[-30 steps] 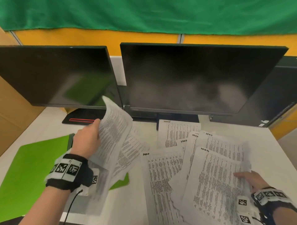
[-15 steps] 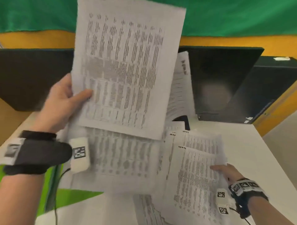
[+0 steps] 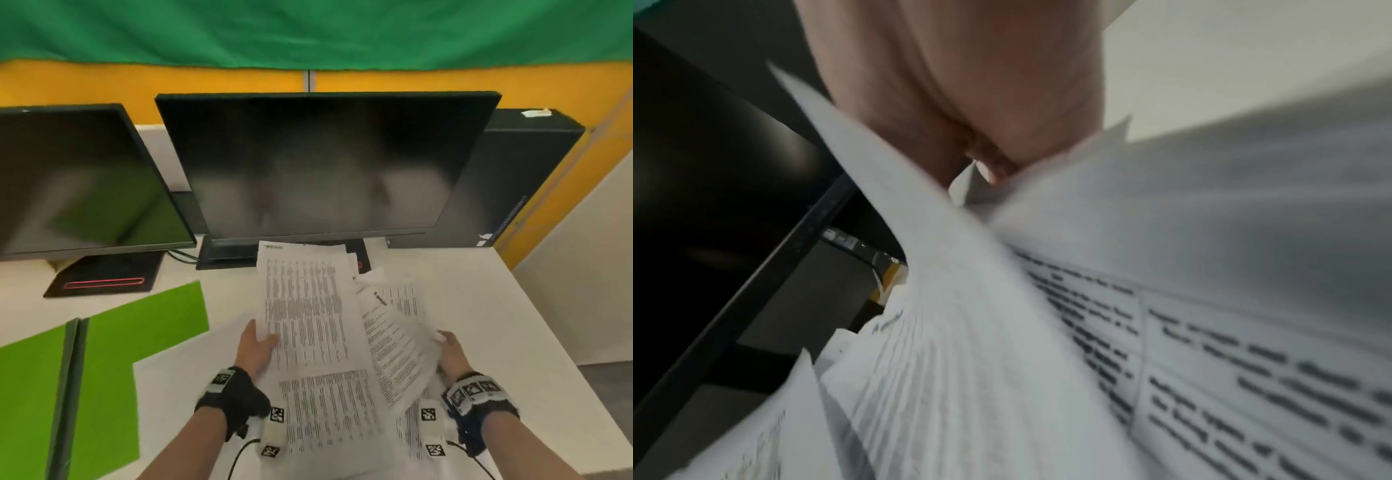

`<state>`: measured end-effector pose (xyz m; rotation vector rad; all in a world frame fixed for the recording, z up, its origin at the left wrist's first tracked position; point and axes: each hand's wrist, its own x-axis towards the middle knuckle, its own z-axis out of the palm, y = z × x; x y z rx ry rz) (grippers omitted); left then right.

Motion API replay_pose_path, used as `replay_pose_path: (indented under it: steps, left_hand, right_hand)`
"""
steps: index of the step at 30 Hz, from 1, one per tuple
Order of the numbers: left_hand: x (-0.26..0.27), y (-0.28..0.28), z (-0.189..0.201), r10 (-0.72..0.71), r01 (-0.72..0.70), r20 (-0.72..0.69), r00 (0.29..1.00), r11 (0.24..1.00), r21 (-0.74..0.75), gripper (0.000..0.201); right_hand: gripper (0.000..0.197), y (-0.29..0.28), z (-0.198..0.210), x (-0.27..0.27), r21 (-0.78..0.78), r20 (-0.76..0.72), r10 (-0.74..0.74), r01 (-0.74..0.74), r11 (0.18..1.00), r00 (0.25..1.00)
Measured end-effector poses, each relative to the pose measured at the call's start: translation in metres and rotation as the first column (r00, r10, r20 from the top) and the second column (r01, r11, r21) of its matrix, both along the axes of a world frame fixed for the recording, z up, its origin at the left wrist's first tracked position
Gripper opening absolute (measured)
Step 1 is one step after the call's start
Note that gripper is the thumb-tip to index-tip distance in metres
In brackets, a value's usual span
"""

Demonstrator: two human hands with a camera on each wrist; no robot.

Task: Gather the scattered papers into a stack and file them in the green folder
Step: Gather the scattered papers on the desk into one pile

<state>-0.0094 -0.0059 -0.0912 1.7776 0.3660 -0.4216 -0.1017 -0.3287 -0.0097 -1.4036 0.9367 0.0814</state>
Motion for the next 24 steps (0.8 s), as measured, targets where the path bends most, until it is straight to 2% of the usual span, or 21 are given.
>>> replay_pose_path:
  steps: [1, 3, 4, 5, 7, 8, 10, 11, 12, 15, 18, 19, 20, 22, 24]
  left_hand:
    - [0.000, 0.005, -0.005, 0.048, -0.048, -0.008, 0.999, 0.999, -0.010, 0.072]
    - [0.004, 0.017, -0.024, 0.101, -0.101, -0.014, 0.995, 0.994, -0.042, 0.083]
    - [0.009, 0.025, -0.044, 0.110, -0.111, -0.011, 0.994, 0.993, -0.038, 0.093]
    - [0.017, 0.036, -0.075, 0.123, -0.123, -0.011, 0.992, 0.992, -0.029, 0.100]
    - [0.028, 0.044, -0.109, 0.113, -0.114, -0.026, 0.993, 0.993, -0.036, 0.101]
    - [0.024, 0.038, -0.089, 0.102, -0.103, -0.050, 0.994, 0.994, -0.030, 0.094]
    - [0.009, 0.018, -0.018, 0.052, -0.053, -0.009, 0.999, 0.997, -0.061, 0.061]
    - [0.005, 0.012, 0.001, 0.027, -0.027, 0.007, 1.000, 0.998, -0.061, 0.042]
    - [0.004, 0.010, 0.008, 0.019, -0.017, 0.028, 0.999, 0.998, -0.064, 0.032]
    - [0.004, 0.019, 0.025, 0.050, -0.049, 0.087, 0.995, 0.999, -0.014, 0.027]
    - [0.006, 0.039, 0.040, 0.089, -0.093, 0.151, 0.985, 0.995, 0.022, 0.041]
    - [0.008, 0.046, 0.050, 0.094, -0.103, 0.187, 0.978, 0.994, 0.039, 0.040]
    - [0.007, 0.051, 0.062, 0.084, -0.101, 0.245, 0.966, 0.993, 0.058, 0.035]
    - [0.007, 0.062, 0.082, 0.034, -0.070, 0.347, 0.937, 0.993, 0.093, 0.026]
    - [0.006, 0.069, 0.099, -0.031, -0.042, 0.412, 0.911, 0.985, 0.167, 0.023]
  right_hand:
    - [0.035, 0.001, -0.006, 0.001, -0.024, 0.046, -0.029, 0.030, 0.999, 0.999]
    - [0.042, -0.002, -0.014, -0.003, 0.058, 0.074, -0.128, 0.124, 0.991, 0.989]
    - [0.042, -0.004, -0.018, -0.007, 0.061, 0.090, -0.107, 0.102, 0.993, 0.990]
    - [0.039, -0.003, -0.022, -0.010, 0.015, 0.080, -0.039, 0.038, 0.999, 0.996]
    - [0.035, -0.003, -0.029, -0.013, -0.282, -0.012, 0.100, -0.099, 0.954, 0.995]
    - [0.028, -0.003, -0.034, -0.013, -0.409, -0.038, 0.132, -0.136, 0.902, 0.991]
    - [0.015, -0.002, -0.037, -0.010, -0.584, -0.064, 0.156, -0.164, 0.795, 0.986]
    - [0.021, -0.005, -0.039, -0.006, -0.643, -0.086, 0.151, -0.171, 0.746, 0.985]
    - [0.028, -0.009, -0.041, -0.003, -0.692, -0.117, 0.168, -0.201, 0.693, 0.979]
    - [0.033, -0.024, -0.046, 0.010, -0.745, -0.235, 0.249, -0.339, 0.575, 0.940]
    - [0.014, -0.031, -0.041, 0.019, -0.728, -0.318, 0.323, -0.448, 0.519, 0.891]
    - [0.020, -0.031, -0.041, 0.022, -0.744, -0.330, 0.302, -0.443, 0.500, 0.895]
    - [0.038, -0.030, -0.042, 0.025, -0.777, -0.335, 0.271, -0.427, 0.462, 0.902]
    - [0.069, -0.022, -0.041, 0.034, -0.836, -0.366, 0.257, -0.438, 0.331, 0.894]
    - [0.080, -0.010, -0.041, 0.044, -0.789, -0.499, 0.313, -0.573, 0.223, 0.808]
